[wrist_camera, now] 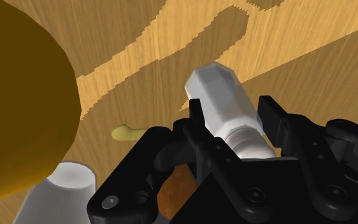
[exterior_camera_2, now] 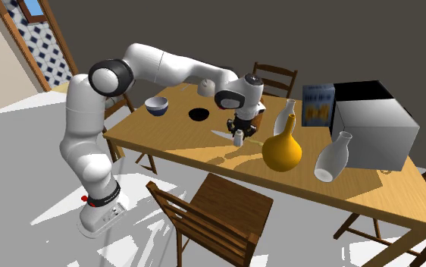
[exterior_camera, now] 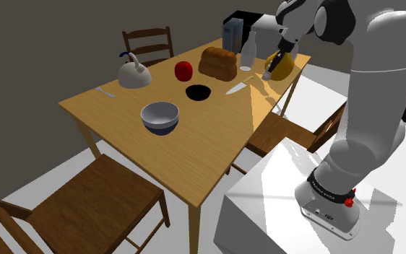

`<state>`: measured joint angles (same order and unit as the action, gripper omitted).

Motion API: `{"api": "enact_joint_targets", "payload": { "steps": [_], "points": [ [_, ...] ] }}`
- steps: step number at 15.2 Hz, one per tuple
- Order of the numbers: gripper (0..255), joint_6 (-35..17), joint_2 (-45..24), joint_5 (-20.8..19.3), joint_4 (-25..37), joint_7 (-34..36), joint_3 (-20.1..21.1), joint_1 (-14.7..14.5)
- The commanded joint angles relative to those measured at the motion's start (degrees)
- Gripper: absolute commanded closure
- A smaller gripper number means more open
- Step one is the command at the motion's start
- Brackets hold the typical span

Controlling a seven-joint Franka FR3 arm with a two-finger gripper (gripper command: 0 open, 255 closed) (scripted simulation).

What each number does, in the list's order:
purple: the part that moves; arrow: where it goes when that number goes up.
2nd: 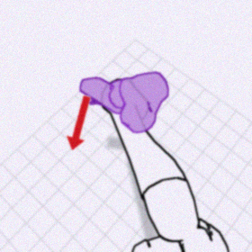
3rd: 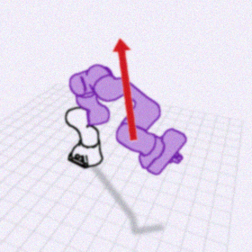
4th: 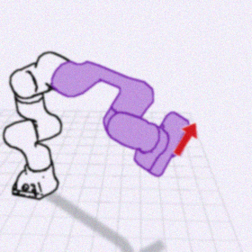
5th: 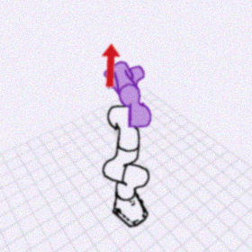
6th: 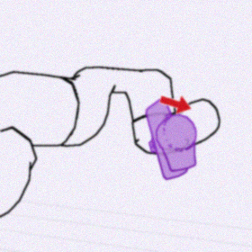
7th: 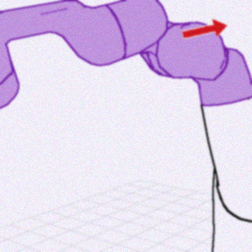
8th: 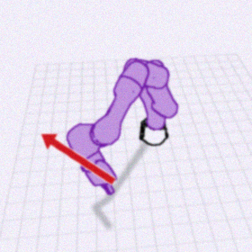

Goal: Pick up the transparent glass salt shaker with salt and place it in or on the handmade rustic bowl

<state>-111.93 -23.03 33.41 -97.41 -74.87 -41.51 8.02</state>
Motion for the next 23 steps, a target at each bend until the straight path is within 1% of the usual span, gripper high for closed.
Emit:
{"api": "enact_joint_targets", "payload": {
  "steps": [1,9,15,23],
  "points": [
    [255,1.17,0.78,-0.74,0.68,0.70,-0.33,-0.21],
    [255,5.43,2.32,-2.47,4.16,2.77,-1.08,-0.29],
    [255,1.00,7.10,-5.47,-1.21,10.68,0.09,-8.14],
    [255,-3.24,10.13,-8.17,-4.20,21.46,2.98,-16.36]
  ]
}}
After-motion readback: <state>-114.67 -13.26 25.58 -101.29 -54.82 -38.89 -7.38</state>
